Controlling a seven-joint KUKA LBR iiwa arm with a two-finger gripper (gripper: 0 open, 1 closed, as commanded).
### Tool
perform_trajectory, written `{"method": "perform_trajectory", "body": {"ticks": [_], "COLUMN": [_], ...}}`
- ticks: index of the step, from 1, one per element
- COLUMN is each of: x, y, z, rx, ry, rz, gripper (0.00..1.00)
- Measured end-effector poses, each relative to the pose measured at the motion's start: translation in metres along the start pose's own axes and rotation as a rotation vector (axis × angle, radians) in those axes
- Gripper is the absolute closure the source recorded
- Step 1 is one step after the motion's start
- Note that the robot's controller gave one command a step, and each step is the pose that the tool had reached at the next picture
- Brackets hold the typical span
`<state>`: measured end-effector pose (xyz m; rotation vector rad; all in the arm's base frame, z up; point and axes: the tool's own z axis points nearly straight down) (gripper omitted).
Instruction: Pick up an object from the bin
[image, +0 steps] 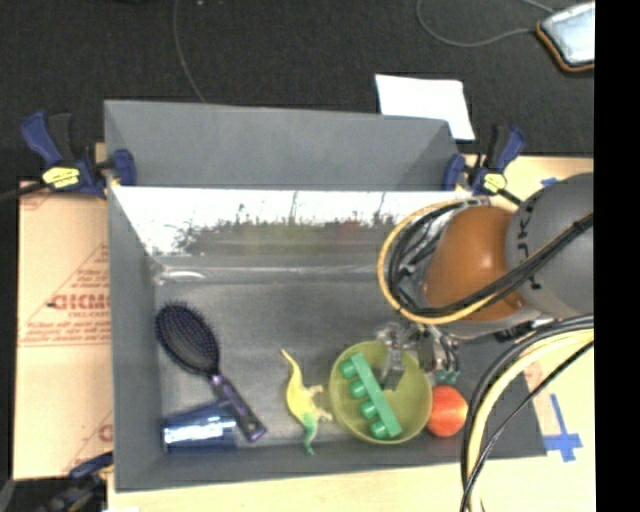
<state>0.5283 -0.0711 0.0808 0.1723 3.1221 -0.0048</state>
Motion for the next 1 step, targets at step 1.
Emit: {"method": "perform_trajectory", "body": {"ticks": [1], "x": [0.0], "y": [-0.0001], "z": [-0.0066], "rx": [0.0], "ry": [-0.001], "rz": [0.0], "gripper": [1.0]}}
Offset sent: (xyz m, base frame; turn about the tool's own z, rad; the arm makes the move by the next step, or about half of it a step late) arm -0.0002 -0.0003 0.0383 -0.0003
